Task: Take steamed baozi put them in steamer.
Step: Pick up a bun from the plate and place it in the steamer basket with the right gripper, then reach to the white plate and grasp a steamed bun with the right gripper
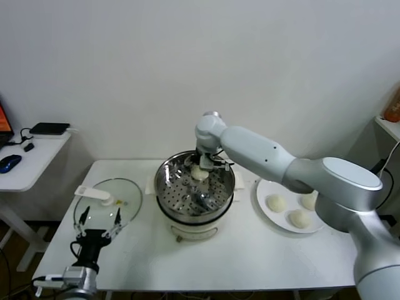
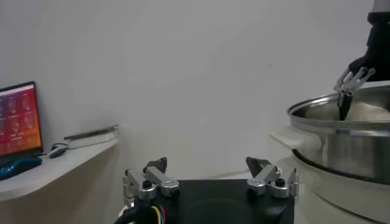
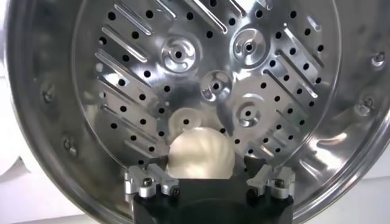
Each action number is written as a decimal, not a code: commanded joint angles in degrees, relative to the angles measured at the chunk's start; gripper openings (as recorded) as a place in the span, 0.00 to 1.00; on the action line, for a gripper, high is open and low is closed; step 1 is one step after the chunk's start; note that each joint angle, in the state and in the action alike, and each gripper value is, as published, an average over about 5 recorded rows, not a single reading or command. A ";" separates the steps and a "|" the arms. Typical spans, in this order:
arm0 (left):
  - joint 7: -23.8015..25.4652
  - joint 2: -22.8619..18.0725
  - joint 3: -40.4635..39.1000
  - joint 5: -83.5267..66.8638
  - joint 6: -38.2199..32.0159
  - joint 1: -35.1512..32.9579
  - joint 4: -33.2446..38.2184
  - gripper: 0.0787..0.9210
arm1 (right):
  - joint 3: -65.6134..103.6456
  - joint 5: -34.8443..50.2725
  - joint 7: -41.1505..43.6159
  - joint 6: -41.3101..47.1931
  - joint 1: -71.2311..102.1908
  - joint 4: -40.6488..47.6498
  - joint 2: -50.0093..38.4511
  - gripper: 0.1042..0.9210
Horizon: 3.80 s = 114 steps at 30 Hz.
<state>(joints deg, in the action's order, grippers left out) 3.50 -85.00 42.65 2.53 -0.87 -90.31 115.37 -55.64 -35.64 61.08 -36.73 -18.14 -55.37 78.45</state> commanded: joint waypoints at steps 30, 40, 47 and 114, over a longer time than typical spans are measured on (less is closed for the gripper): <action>0.16 -0.09 -1.74 0.16 0.18 0.16 1.72 0.88 | -28.37 63.61 1.18 46.97 -19.10 -11.55 -39.10 0.88; 0.18 -0.11 -1.56 0.15 0.07 -0.39 2.52 0.88 | -20.28 53.77 1.09 47.40 -5.25 -8.24 -38.11 0.88; 0.18 -0.11 -1.31 0.12 -0.30 -0.57 1.85 0.88 | -16.36 48.10 1.33 44.49 -0.25 -3.60 -34.59 0.88; 0.12 -0.45 -1.25 -0.05 -1.13 -0.84 -0.49 0.88 | -4.19 41.40 2.26 39.41 9.37 12.32 -23.29 0.67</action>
<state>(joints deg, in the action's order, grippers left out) 3.61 -85.45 41.36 2.50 -1.98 -91.14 114.94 -59.85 4.77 63.13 2.37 -7.98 -43.08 55.09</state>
